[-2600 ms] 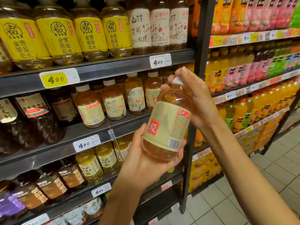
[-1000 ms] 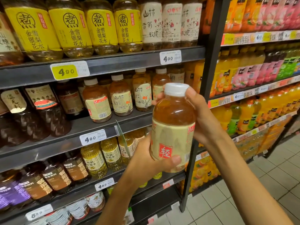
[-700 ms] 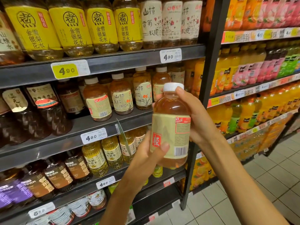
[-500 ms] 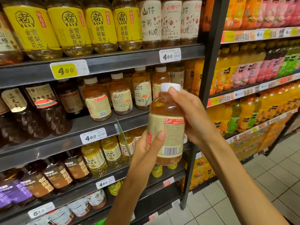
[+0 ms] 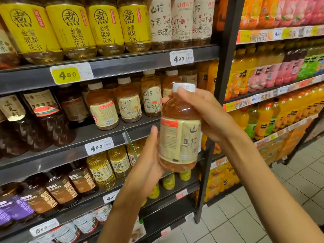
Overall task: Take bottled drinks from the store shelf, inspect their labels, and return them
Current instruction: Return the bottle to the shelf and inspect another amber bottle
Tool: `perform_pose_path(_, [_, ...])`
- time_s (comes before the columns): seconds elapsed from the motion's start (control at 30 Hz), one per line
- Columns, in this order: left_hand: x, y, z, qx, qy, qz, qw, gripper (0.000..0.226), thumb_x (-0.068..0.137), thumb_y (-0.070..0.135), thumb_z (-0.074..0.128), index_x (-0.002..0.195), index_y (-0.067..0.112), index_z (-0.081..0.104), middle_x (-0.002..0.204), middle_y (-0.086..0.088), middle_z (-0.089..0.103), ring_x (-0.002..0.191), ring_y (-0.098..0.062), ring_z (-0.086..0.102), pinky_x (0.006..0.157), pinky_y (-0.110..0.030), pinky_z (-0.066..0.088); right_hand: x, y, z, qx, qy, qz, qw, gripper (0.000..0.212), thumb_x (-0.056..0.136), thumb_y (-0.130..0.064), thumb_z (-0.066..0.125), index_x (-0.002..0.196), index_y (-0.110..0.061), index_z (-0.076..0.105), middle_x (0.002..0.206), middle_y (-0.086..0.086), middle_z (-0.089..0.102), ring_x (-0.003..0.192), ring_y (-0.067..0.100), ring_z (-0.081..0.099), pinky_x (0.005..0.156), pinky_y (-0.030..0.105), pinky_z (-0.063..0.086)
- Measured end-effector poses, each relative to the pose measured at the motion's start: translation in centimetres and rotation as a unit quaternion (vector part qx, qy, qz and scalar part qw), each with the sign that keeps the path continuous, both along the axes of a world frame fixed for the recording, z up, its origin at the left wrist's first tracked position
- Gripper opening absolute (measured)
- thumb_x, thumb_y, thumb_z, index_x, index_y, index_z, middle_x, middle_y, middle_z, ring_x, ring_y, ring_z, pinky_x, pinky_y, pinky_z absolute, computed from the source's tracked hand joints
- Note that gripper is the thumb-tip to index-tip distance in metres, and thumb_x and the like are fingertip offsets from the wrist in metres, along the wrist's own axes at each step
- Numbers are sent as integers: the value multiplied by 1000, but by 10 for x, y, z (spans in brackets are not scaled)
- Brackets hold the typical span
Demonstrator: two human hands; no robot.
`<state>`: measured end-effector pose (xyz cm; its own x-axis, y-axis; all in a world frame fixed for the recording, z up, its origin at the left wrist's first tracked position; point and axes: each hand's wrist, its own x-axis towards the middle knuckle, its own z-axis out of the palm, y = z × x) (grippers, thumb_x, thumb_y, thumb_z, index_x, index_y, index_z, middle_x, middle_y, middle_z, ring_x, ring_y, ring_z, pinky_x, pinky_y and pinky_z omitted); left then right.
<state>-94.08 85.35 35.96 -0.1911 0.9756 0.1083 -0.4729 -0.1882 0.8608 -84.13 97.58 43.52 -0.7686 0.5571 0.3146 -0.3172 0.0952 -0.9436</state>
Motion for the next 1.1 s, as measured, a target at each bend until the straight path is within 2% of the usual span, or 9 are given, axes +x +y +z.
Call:
perform_pose_path(0.1, [6, 6, 3, -12, 26, 67, 997, 51, 86, 59, 40, 120, 30, 64, 126, -4, 65, 116, -20, 61, 99, -49, 47, -2, -4, 0, 30, -26, -48, 998, 37, 92, -37, 60, 104, -3, 66, 105, 17, 71, 94, 26, 69, 84, 33, 55])
perform_pose_path(0.17, [8, 7, -1, -2, 24, 81, 996, 47, 87, 63, 38, 114, 37, 67, 124, -3, 66, 111, -19, 64, 86, -42, 55, -3, -4, 2, 28, -30, -40, 998, 34, 93, -41, 57, 100, -11, 70, 100, 13, 73, 90, 21, 70, 79, 26, 56])
perform_pose_path(0.27, [5, 4, 0, -11, -51, -2, 999, 62, 92, 66, 31, 126, 24, 61, 117, -14, 67, 97, -31, 69, 68, -42, 57, 0, 1, 5, -34, -5, 27, 999, 34, 94, -45, 50, 98, -19, 72, 102, 8, 71, 98, 20, 67, 88, 31, 53])
perform_pose_path(0.37, [9, 6, 6, -39, -91, -99, 990, 71, 91, 67, 31, 119, 11, 66, 101, -20, 69, 82, -33, 69, 60, -37, 56, -3, 1, 5, -122, 48, 114, 985, 41, 96, -40, 42, 108, -8, 63, 107, 14, 70, 103, 29, 65, 97, 42, 48])
perform_pose_path(0.5, [11, 10, 8, -64, -63, -76, 993, 69, 87, 64, 33, 119, 13, 67, 109, -17, 70, 96, -33, 69, 74, -43, 59, -6, 0, 7, -142, 84, 126, 978, 38, 97, -37, 41, 100, -5, 62, 89, 9, 72, 89, 25, 67, 87, 38, 52])
perform_pose_path(0.63, [4, 5, 15, -52, 50, -1, 997, 73, 84, 69, 31, 135, 20, 49, 127, -7, 63, 117, -24, 61, 96, -51, 47, 2, 3, 10, -36, 24, 0, 999, 34, 93, -43, 54, 89, -13, 70, 94, 9, 73, 85, 20, 69, 76, 28, 56])
perform_pose_path(0.8, [18, -2, 12, -69, 162, 42, 983, 77, 67, 63, 68, 128, 20, 52, 114, 0, 71, 107, -17, 66, 97, -43, 49, 3, 5, 6, -64, -11, -27, 998, 31, 90, -45, 58, 87, -17, 71, 96, 8, 74, 85, 18, 70, 73, 27, 57])
perform_pose_path(0.97, [20, -3, 9, -29, -38, -28, 998, 58, 65, 55, 76, 110, 19, 71, 115, -13, 69, 104, -32, 67, 79, -48, 58, 6, 7, 2, -190, 20, 69, 979, 38, 88, -42, 55, 102, -8, 64, 107, 16, 67, 100, 27, 65, 92, 38, 51])
perform_pose_path(1.1, [24, -4, 12, -1, -72, -108, 992, 59, 67, 55, 77, 115, 20, 69, 118, -18, 66, 103, -37, 66, 77, -50, 57, 0, 3, 0, -245, 94, 138, 955, 37, 86, -39, 53, 96, -6, 62, 89, 11, 71, 91, 28, 68, 89, 41, 53])
